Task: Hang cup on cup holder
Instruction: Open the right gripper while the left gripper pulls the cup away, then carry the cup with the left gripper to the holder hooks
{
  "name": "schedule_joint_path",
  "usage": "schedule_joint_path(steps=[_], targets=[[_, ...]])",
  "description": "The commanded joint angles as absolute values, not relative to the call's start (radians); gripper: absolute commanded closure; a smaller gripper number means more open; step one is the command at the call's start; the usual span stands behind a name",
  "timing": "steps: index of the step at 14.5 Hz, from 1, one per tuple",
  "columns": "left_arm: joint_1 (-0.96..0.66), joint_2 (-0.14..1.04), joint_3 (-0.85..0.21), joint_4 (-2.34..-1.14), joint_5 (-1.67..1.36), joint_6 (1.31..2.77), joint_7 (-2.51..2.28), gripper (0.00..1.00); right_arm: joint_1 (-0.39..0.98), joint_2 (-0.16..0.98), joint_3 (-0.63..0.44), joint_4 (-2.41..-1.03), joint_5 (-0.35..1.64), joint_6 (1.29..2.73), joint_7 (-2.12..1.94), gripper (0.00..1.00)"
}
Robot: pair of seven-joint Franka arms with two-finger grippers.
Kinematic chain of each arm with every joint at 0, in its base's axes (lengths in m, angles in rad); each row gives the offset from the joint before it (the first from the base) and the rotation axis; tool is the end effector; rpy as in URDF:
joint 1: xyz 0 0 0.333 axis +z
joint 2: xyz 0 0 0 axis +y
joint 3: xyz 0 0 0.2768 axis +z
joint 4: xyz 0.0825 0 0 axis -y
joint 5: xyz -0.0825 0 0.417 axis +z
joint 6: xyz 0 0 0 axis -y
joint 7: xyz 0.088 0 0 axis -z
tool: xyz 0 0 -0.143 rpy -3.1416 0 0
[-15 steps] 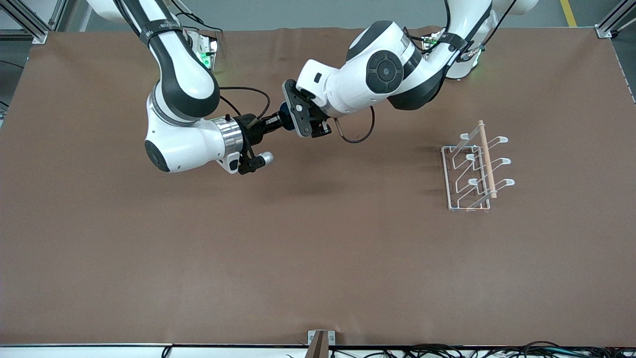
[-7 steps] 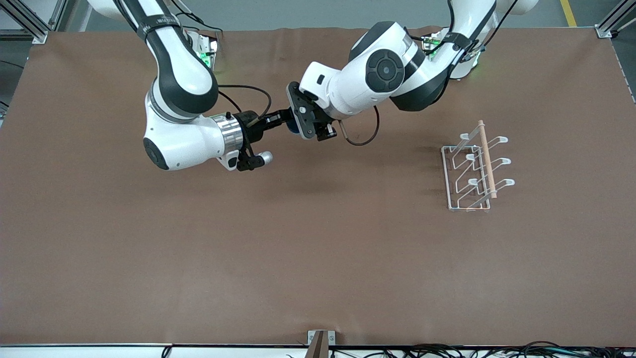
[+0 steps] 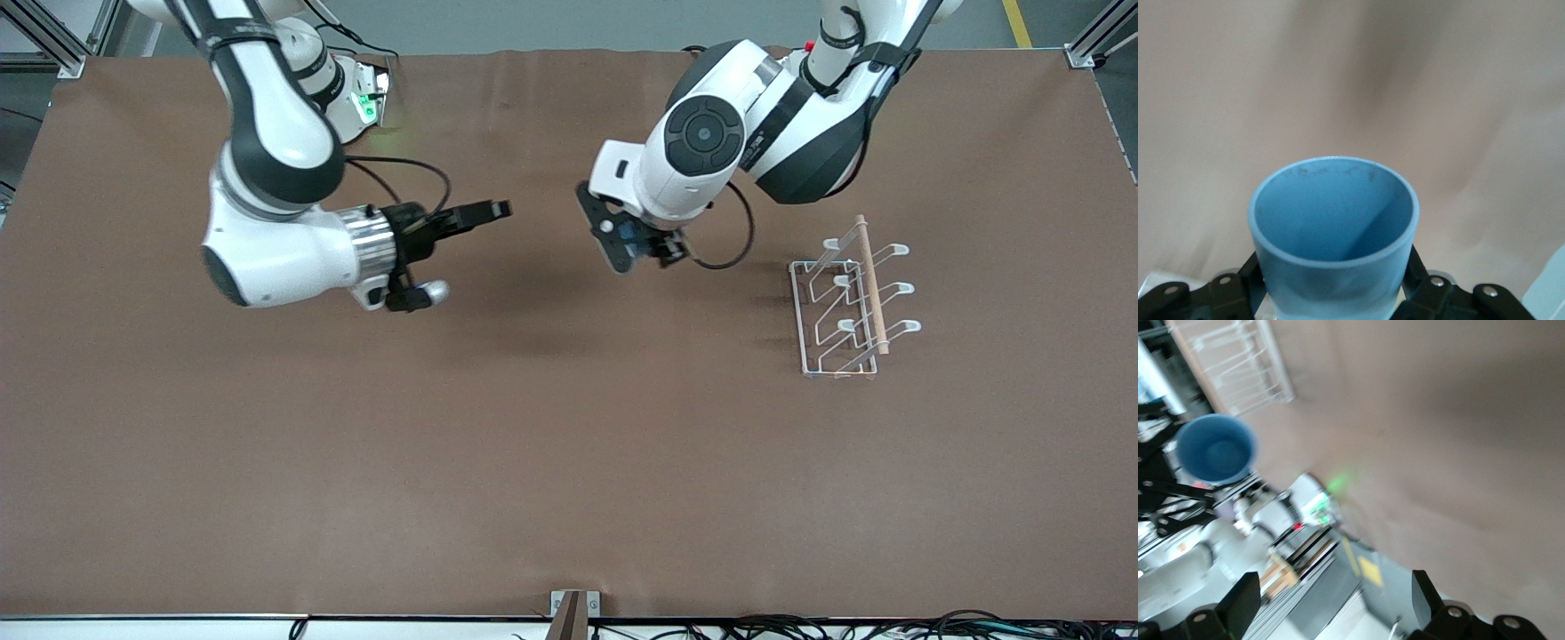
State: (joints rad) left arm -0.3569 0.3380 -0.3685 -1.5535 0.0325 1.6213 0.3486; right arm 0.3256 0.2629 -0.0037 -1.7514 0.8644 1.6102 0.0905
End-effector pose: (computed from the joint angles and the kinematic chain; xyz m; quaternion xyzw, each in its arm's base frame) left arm 0.4904 -0.4073 0.3651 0.8514 -0.5078 -0.1295 0.0207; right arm 0.5444 0.2935 0.3524 -0.8954 -0.0032 0.2615 0.3604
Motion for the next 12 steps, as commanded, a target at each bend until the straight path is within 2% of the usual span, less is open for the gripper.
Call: schedule_joint_path(steps=[1, 6, 9, 12], targets=[[-0.368, 0.322, -0.371, -1.552, 0.225, 1.514, 0.301, 1.00, 0.232, 0.218, -0.008, -1.753, 0.651, 1.605, 0.126, 0.00], [-0.380, 0.330, -0.373, -1.555, 0.497, 1.401, 0.572, 1.00, 0.069, 0.222, -0.015, -1.687, 0.229, 1.627, 0.123, 0.00], [-0.387, 0.354, -0.376, -1.589, 0.657, 1.321, 0.577, 1.00, 0.017, 0.206, -0.015, -1.677, 0.054, 1.690, 0.117, 0.00], [-0.370, 0.402, -0.371, -1.606, 0.785, 1.302, 0.609, 1.00, -0.029, 0.184, -0.015, -1.586, -0.023, 1.672, 0.056, 0.00]])
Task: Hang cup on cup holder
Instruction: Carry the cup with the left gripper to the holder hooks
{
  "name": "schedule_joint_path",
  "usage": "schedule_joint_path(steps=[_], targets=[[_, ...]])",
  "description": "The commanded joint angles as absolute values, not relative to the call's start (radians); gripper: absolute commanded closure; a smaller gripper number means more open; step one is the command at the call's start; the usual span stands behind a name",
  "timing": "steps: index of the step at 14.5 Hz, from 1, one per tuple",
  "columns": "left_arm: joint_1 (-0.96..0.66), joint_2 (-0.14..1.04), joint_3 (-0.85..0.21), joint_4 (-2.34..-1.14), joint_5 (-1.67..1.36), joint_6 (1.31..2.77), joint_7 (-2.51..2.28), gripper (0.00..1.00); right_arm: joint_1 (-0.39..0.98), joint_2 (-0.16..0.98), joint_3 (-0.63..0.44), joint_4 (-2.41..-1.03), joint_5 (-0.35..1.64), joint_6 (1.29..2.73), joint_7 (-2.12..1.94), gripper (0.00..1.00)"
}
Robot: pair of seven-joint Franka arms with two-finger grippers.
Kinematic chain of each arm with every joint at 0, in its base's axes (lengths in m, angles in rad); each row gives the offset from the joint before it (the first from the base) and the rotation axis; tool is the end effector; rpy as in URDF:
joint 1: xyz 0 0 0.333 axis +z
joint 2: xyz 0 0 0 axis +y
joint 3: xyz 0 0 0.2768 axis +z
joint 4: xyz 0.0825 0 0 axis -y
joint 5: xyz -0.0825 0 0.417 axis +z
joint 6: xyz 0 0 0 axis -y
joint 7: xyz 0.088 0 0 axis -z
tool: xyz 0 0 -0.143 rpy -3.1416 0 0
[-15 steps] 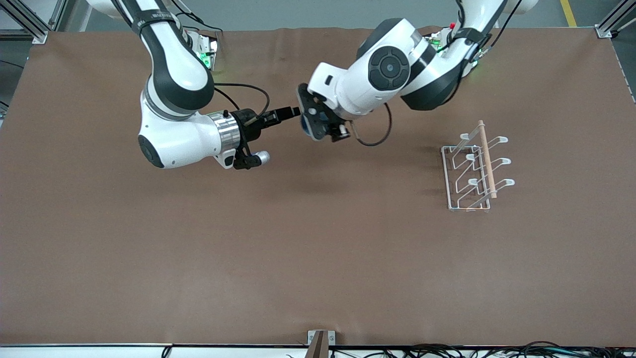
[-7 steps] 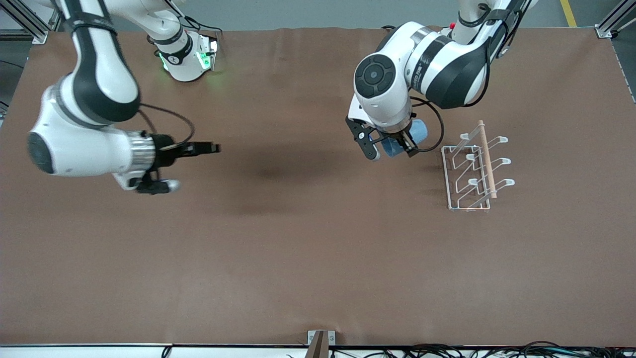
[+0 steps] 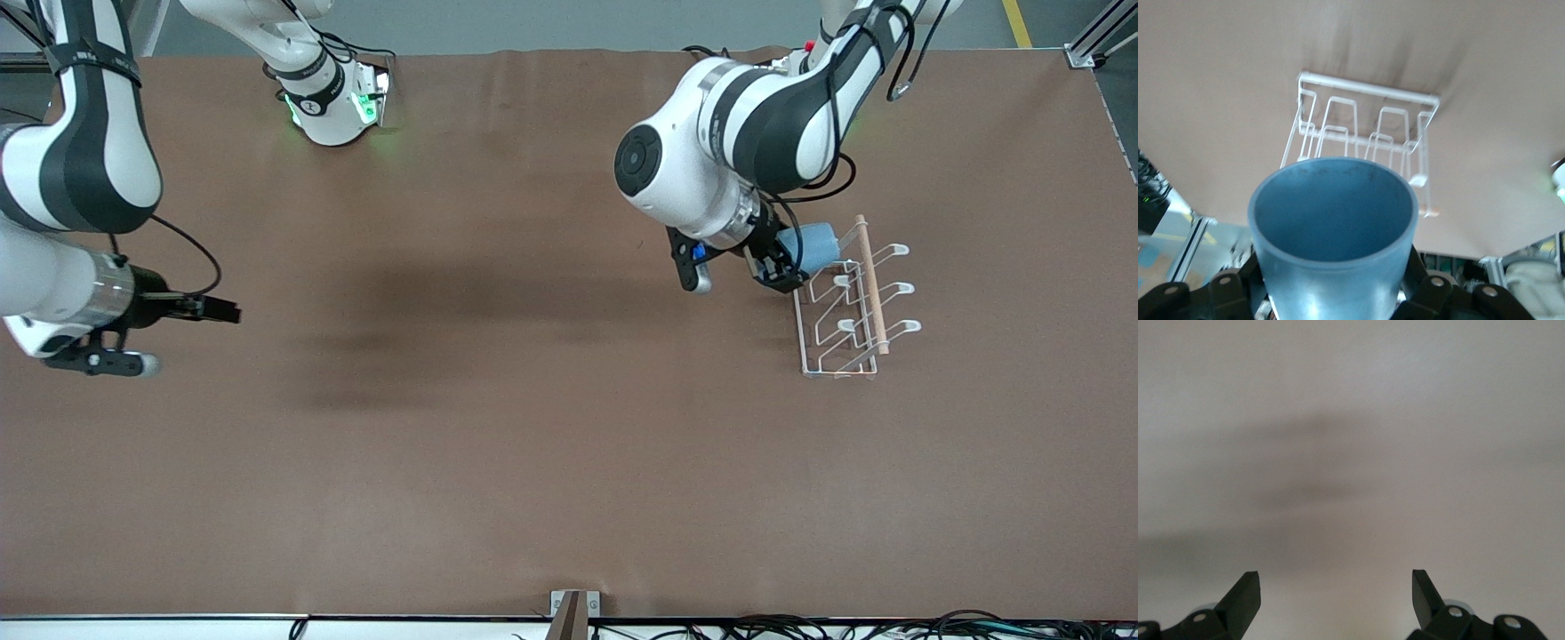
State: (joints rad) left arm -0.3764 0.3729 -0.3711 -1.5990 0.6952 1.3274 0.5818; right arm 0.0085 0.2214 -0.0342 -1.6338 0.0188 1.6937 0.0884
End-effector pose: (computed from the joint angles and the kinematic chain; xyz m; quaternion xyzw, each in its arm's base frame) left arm 0.5129 -0.3142 0.3409 -0.7020 0.5896 0.2646 0.2994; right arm 0.6284 -0.0127 0.3919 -0.9950 0.0586 0.0807 0.0029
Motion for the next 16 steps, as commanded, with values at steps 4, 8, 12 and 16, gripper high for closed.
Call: schedule_joint_path(steps=[4, 8, 12, 16], targets=[[-0.371, 0.514, -0.371, -1.646, 1.029, 1.229, 0.611, 1.00, -0.064, 0.163, -0.015, -1.461, -0.026, 1.501, -0.005, 0.00], [-0.371, 0.652, -0.370, -1.690, 1.216, 1.140, 0.611, 1.00, -0.058, 0.045, -0.006, -1.506, -0.017, 1.497, 0.198, 0.00], [-0.368, 0.725, -0.358, -1.727, 1.313, 1.060, 0.612, 1.00, -0.063, -0.008, -0.008, -1.519, -0.012, 1.503, 0.189, 0.00], [-0.371, 0.742, -0.327, -1.781, 1.361, 1.058, 0.612, 1.00, -0.058, -0.003, -0.008, -1.513, -0.017, 1.526, 0.135, 0.00]])
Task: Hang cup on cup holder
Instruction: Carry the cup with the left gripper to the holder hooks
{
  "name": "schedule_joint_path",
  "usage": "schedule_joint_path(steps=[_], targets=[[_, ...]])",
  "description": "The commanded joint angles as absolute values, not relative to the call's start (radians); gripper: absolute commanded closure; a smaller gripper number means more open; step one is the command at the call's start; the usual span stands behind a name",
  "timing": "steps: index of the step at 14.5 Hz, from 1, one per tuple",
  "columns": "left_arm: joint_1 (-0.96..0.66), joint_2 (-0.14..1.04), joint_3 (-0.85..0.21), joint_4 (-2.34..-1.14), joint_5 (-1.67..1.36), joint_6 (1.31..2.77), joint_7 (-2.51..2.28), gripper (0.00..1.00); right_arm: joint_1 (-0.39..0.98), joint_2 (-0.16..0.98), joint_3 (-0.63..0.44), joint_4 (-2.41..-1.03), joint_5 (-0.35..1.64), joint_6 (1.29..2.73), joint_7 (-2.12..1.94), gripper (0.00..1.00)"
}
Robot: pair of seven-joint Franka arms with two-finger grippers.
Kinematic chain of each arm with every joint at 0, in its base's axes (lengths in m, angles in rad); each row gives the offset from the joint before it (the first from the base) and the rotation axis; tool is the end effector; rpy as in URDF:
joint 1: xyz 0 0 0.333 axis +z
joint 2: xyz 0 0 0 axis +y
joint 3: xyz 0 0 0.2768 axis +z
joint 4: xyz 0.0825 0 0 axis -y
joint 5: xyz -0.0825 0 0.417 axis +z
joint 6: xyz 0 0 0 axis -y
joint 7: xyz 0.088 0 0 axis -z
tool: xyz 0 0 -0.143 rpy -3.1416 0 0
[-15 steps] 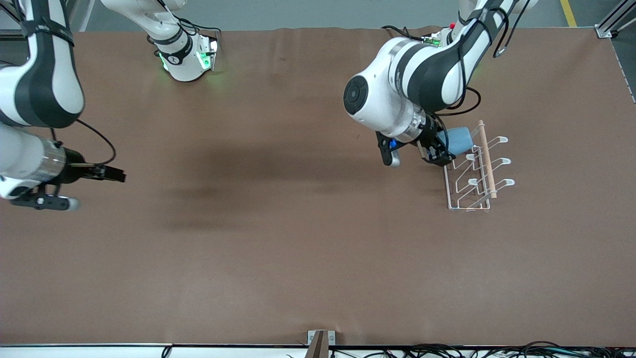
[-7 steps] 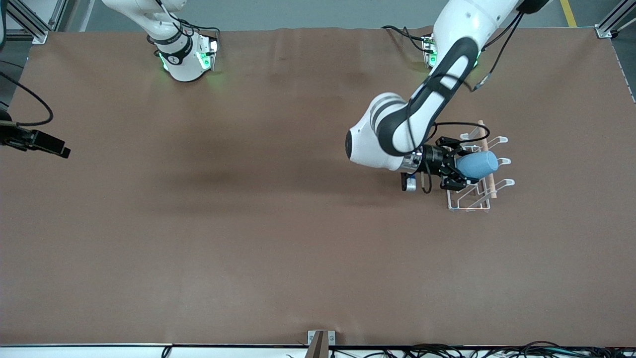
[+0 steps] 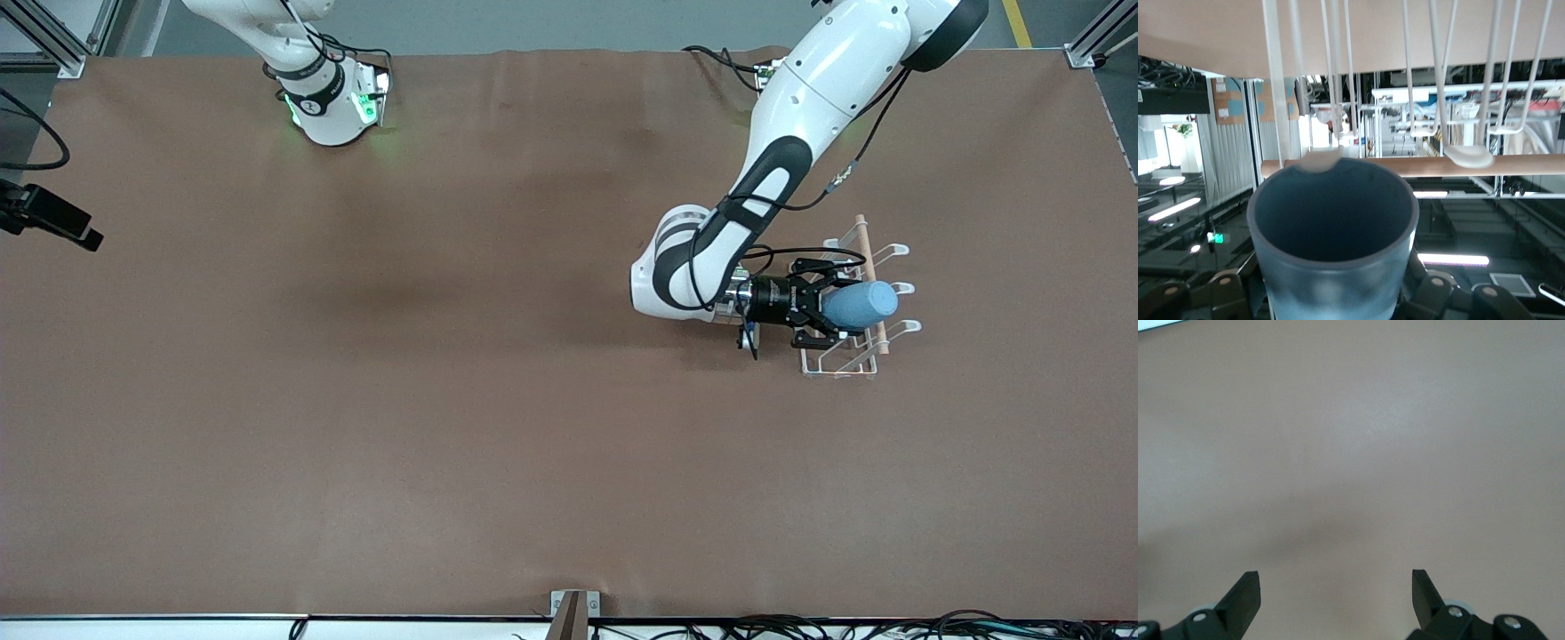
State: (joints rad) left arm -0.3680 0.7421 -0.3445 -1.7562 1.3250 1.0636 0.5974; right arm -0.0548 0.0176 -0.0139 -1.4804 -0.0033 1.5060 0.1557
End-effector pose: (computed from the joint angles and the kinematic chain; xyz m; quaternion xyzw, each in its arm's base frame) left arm 0.5107 -0.2164 0.1497 -0.4444 0.5282 0.4845 0.5374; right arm 0.5850 -0.0407 0.5786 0.9937 -0.1121 0.0041 0.0016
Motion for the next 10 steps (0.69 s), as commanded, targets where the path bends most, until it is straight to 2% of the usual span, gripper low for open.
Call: schedule_joint_path(steps=[1, 4, 5, 6, 7, 8, 10], targets=[[-0.371, 0.758, -0.324, -1.778, 1.373, 1.058, 0.611, 0.99, -0.058, -0.003, -0.008, -1.513, -0.017, 1.525, 0.124, 0.00], [-0.371, 0.787, -0.324, -1.767, 1.393, 1.058, 0.604, 0.93, -0.061, -0.002, -0.008, -1.502, -0.008, 1.525, 0.107, 0.00], [-0.371, 0.788, -0.324, -1.763, 1.393, 1.058, 0.595, 0.77, -0.063, 0.002, -0.009, -1.491, -0.009, 1.525, 0.106, 0.00], [-0.367, 0.792, -0.322, -1.752, 1.391, 1.061, 0.583, 0.52, -0.063, 0.002, -0.009, -1.482, -0.021, 1.523, 0.101, 0.00], [-0.356, 0.795, -0.324, -1.738, 1.385, 1.062, 0.569, 0.39, -0.064, 0.003, -0.009, -1.482, -0.021, 1.526, 0.097, 0.00], [-0.356, 0.795, -0.324, -1.723, 1.378, 1.062, 0.557, 0.22, -0.066, 0.005, -0.009, -1.482, -0.020, 1.528, 0.095, 0.00], [-0.356, 0.795, -0.324, -1.707, 1.362, 1.062, 0.552, 0.11, -0.060, 0.005, -0.009, -1.482, -0.023, 1.528, 0.094, 0.00]])
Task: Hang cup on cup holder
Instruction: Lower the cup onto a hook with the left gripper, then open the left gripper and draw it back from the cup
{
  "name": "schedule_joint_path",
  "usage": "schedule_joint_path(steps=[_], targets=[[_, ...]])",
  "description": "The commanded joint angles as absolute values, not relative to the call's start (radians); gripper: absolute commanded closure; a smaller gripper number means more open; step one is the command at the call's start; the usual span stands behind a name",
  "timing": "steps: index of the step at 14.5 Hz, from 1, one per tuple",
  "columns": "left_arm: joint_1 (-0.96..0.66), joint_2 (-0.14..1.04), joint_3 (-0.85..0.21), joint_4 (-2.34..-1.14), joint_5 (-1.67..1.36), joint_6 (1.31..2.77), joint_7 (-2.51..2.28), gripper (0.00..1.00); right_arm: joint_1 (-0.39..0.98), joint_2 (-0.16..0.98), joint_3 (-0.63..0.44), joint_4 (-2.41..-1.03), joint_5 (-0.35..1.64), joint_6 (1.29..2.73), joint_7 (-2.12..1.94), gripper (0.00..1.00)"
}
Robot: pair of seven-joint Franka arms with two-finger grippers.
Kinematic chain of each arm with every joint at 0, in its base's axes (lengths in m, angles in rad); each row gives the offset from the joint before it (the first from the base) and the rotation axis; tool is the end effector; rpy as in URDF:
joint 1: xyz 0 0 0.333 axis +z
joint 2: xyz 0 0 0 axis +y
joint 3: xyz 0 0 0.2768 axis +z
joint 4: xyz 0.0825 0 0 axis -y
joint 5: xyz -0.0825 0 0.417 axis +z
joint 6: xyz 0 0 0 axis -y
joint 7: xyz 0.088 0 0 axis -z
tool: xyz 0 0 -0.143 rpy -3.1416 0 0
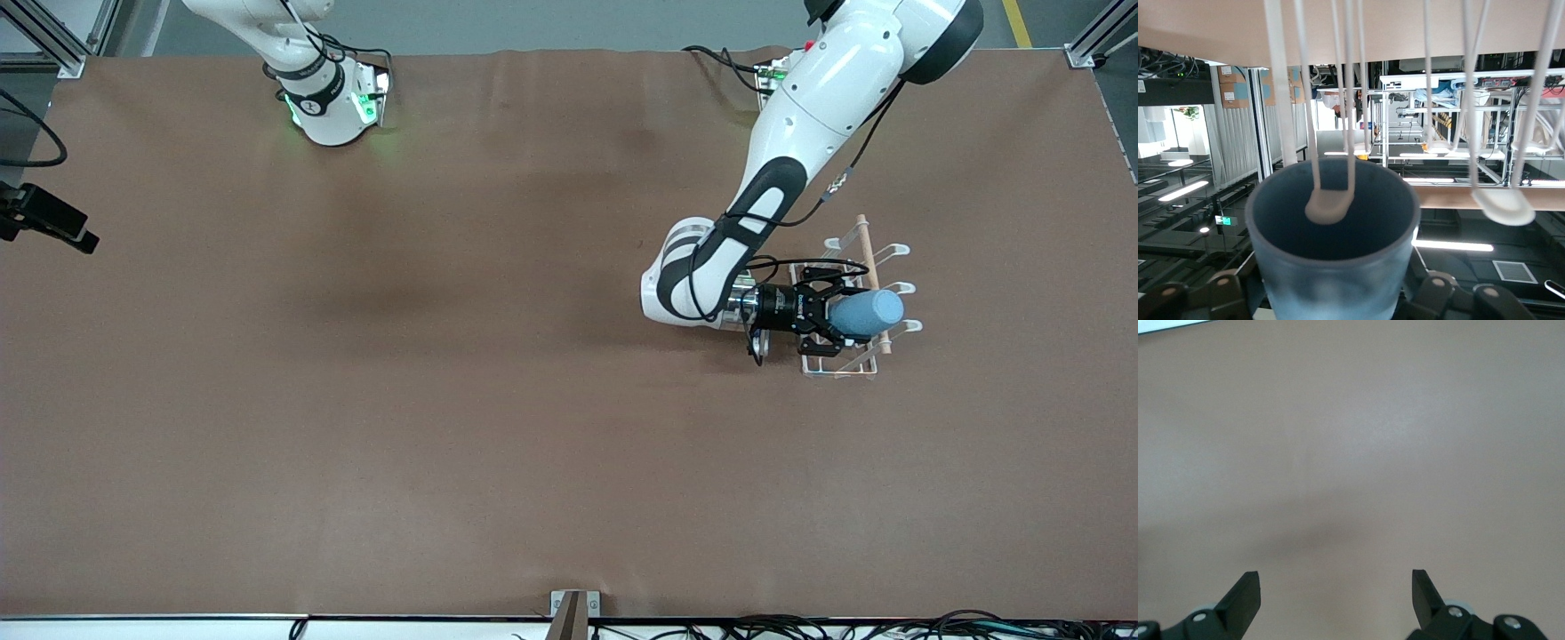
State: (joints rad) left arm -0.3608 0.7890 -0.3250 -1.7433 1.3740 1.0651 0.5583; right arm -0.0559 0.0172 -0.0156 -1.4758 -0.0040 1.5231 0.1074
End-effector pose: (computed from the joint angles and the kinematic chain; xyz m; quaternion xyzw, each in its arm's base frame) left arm 0.5184 -0.2028 0.1313 -0.4387 0.5142 0.4813 0.5580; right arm 0.5873 -0.0426 0.5827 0.9959 -0.0894 0.0151 0.0019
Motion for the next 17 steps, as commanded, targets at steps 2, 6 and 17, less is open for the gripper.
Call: schedule_joint_path(steps=[2, 6, 17], targets=[[-0.356, 0.788, -0.325, -1.698, 1.351, 1.063, 0.545, 0.07, -0.060, 0.005, -0.009, -1.483, -0.025, 1.528, 0.094, 0.00], [-0.353, 0.778, -0.327, -1.669, 1.318, 1.063, 0.545, 0.02, -0.061, 0.003, -0.009, -1.483, -0.025, 1.525, 0.094, 0.00], [-0.292, 0.493, -0.284, -1.471, 0.863, 1.288, 0.062, 0.00, -0.054, 0.003, -0.006, -1.491, -0.081, 1.549, 0.087, 0.00]])
